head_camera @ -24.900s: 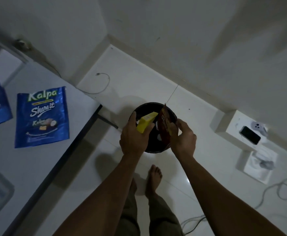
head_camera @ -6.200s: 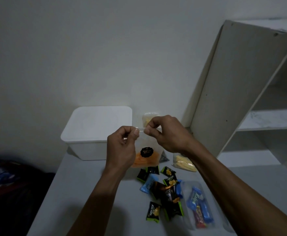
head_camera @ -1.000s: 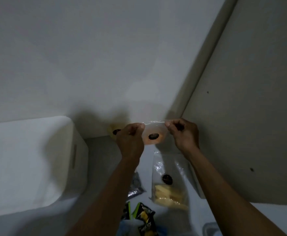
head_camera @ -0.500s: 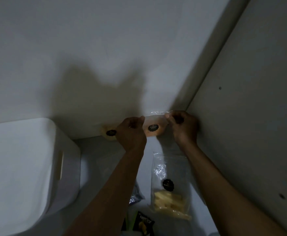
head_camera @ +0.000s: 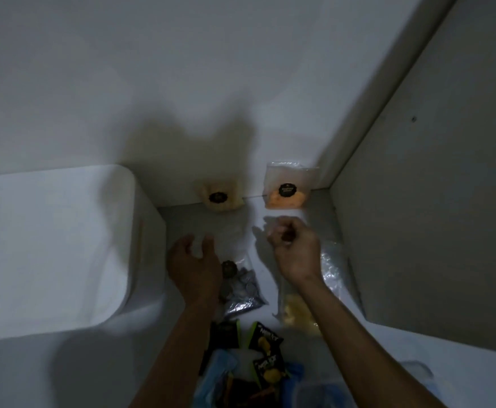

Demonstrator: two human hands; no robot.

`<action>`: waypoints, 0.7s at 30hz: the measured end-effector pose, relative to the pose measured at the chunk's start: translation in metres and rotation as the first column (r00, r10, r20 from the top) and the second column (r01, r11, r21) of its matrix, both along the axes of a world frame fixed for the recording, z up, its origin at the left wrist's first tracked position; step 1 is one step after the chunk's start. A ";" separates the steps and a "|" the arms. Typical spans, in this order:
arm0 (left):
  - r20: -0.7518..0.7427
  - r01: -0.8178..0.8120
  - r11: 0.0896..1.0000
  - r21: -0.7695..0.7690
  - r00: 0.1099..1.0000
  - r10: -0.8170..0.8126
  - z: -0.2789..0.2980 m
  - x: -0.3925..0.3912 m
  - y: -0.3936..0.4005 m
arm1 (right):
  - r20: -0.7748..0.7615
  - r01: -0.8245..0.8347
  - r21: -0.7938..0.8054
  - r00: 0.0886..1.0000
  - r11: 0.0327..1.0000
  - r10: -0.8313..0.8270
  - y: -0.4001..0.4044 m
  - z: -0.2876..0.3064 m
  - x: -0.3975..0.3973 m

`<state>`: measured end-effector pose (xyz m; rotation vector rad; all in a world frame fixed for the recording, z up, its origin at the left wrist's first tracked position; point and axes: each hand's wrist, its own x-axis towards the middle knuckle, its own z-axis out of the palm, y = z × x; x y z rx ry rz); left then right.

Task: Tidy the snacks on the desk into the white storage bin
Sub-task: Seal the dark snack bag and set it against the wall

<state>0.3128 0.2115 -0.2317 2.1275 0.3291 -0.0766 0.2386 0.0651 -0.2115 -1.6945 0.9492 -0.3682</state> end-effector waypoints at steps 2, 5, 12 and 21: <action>-0.143 0.020 0.996 0.089 0.990 -0.007 -0.017 -0.005 0.022 | -0.109 -0.090 0.036 0.990 0.995 0.094 0.027 -0.021 0.000; -0.311 0.067 0.994 0.090 0.950 -0.036 -0.026 -0.009 0.031 | -0.210 -0.137 0.064 0.967 0.988 0.148 0.050 -0.042 0.000; -0.303 0.046 0.999 -0.006 0.952 -0.045 -0.029 -0.008 0.033 | -0.164 -0.067 0.141 0.982 0.988 0.090 0.062 -0.048 0.004; -0.180 0.097 0.921 -0.376 0.968 -0.175 0.021 -0.048 0.047 | 0.046 -0.135 0.094 0.990 0.986 0.132 0.052 0.002 -0.037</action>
